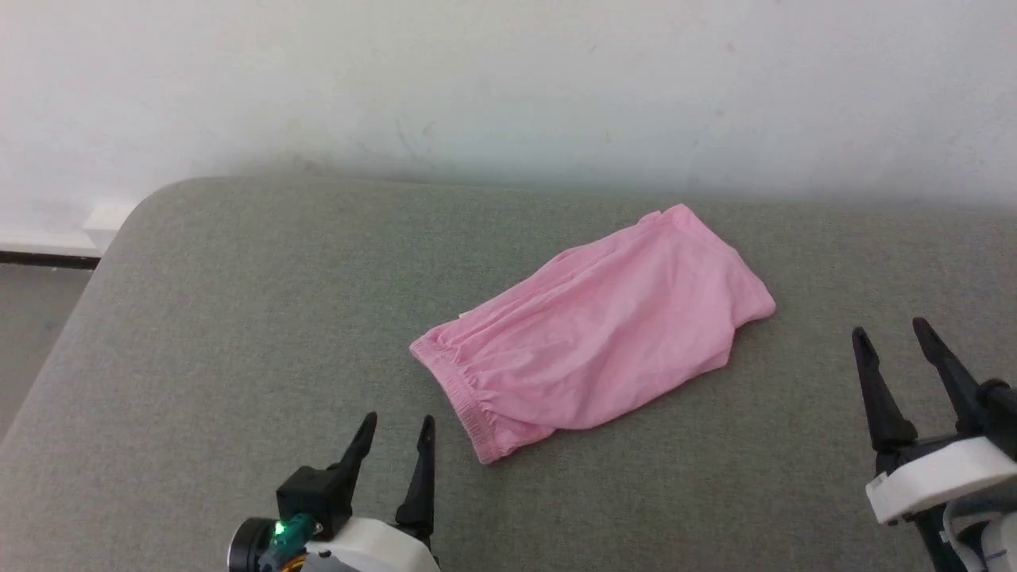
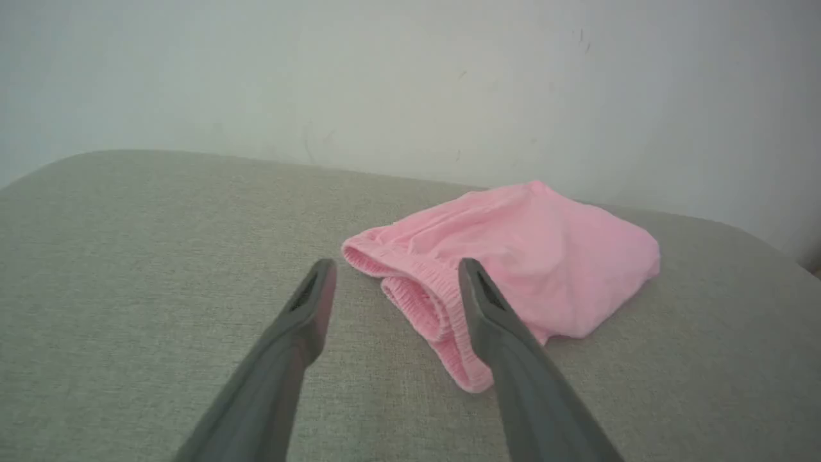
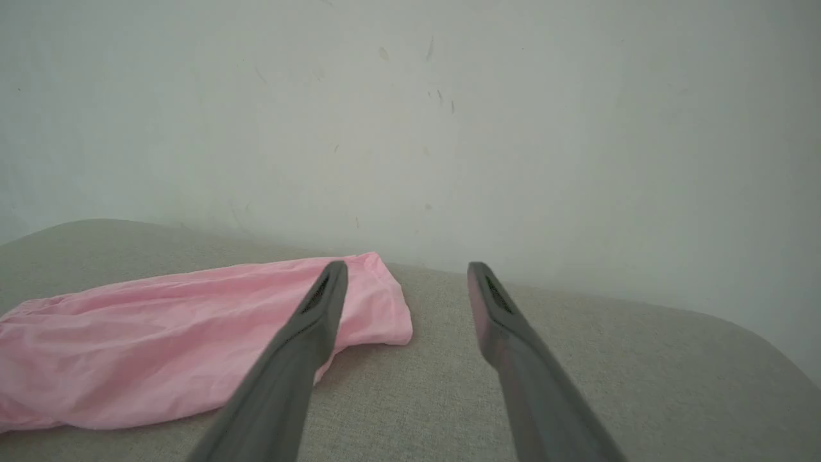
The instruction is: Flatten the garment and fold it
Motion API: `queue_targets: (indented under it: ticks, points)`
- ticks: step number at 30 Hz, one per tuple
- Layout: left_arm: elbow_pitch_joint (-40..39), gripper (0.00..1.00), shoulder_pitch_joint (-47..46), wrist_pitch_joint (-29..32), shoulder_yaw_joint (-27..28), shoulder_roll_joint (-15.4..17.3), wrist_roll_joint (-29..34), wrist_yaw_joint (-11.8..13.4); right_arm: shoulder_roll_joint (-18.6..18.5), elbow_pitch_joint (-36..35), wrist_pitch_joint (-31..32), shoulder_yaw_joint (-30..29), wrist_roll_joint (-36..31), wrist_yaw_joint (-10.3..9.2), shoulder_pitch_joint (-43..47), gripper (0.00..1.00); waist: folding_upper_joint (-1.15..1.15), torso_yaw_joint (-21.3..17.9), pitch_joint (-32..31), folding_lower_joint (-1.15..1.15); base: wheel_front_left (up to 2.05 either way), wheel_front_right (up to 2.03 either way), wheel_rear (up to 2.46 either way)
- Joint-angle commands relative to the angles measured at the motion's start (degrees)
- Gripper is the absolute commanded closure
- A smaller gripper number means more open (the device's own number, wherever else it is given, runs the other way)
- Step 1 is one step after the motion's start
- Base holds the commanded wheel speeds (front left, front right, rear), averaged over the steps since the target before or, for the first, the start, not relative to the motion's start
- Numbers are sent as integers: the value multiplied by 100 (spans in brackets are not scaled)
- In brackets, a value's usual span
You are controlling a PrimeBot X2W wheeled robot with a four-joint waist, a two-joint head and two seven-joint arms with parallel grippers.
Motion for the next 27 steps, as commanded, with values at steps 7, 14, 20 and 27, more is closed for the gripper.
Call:
queue_targets:
  ticks: [7,14,20,27]
  points:
    - [227,0,-283,489,-210,-158,-135,-133,650,-877,217,-500,-333,-12,660,0,0,-429,175,1,0,0,0]
    - [803,0,-775,1275,-190,-300,-248,113,758,-1232,356,-616,-331,-12,675,0,0,-694,575,1,0,0,0]
    - [1441,0,-1036,1927,-224,-337,-240,401,775,-1292,361,-596,-279,-12,597,0,0,-826,815,1,0,0,0]
    - [1907,81,-1055,2720,-551,-357,-306,230,790,-1297,357,-614,-228,-12,506,0,0,-819,950,1,0,0,0]
